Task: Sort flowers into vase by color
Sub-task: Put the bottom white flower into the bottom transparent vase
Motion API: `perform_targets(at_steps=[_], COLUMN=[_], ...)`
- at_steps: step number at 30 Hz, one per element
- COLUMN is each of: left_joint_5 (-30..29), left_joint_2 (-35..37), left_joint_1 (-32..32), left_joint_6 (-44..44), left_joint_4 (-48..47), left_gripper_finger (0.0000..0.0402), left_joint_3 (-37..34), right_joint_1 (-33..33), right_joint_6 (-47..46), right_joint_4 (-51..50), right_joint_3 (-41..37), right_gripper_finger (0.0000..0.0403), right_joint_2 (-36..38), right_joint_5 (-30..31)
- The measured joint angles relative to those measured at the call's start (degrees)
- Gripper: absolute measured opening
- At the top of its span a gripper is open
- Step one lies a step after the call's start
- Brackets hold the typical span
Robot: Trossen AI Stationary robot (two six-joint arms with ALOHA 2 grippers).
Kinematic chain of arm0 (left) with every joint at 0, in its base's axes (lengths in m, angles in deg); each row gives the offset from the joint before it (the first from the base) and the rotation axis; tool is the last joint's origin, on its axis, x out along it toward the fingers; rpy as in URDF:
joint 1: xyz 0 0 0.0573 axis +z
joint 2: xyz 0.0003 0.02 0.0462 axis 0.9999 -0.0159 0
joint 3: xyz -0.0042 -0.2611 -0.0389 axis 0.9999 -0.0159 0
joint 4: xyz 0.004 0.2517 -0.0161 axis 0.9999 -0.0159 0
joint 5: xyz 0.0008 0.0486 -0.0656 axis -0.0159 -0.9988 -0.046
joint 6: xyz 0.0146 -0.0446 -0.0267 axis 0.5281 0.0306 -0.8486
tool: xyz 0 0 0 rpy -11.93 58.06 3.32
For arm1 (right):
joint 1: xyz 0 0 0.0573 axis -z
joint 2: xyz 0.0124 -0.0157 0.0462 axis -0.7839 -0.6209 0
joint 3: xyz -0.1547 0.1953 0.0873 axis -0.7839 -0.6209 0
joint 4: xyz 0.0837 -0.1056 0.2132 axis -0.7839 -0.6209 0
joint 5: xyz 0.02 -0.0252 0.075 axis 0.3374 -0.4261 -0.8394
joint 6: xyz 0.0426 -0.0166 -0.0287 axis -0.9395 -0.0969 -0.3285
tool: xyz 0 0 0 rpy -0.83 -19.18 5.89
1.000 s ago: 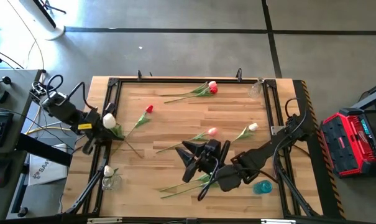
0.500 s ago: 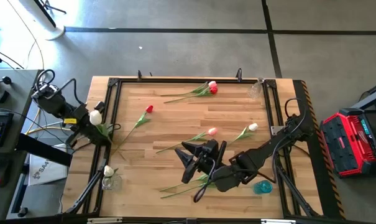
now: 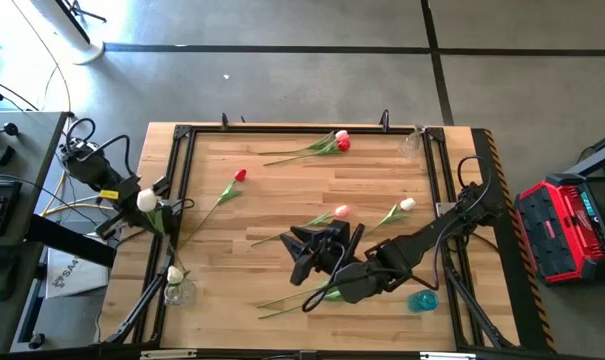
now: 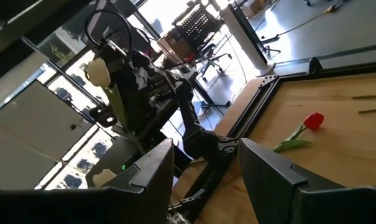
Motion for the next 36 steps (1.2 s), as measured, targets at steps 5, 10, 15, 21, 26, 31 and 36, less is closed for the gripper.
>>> perform_targets(at_steps=[5,10,15,21,26,31,36], left_joint_5=[2.89,3.96,7.01,11.93,12.95,11.11,10.85], left_joint_2=[2.13,3.05,2.96,2.55,2.56,2.56,2.55], left_joint_1=[0.00,0.00,0.00,0.00,0.02,0.03,0.03], left_joint_6=[-0.04,0.00,0.00,-2.04,-2.25,-0.98,0.08], left_joint_4=[0.68,0.90,0.91,0.80,0.96,2.09,2.57], left_gripper_finger=[0.0000,0.0000,0.0000,0.0000,0.0000,0.0000,0.0000], left_joint_3=[-2.50,-2.25,-0.64,-1.62,-3.34,-4.29,-5.67], right_joint_1=[0.00,0.00,0.17,0.26,0.26,0.26,0.26], right_joint_6=[-1.82,-1.85,-1.86,-1.63,-1.58,-1.60,-1.60], right_joint_4=[-0.44,-0.42,-0.42,-0.42,-0.46,-0.46,-0.46], right_joint_3=[0.00,0.00,0.00,0.00,0.00,0.00,0.00], right_gripper_finger=[0.0169,0.0169,0.0169,0.0169,0.0169,0.0169,0.0169], right_joint_2=[0.00,0.00,0.00,0.00,0.00,0.00,0.00], right_joint_5=[0.01,0.02,0.02,0.02,0.02,0.03,0.04])
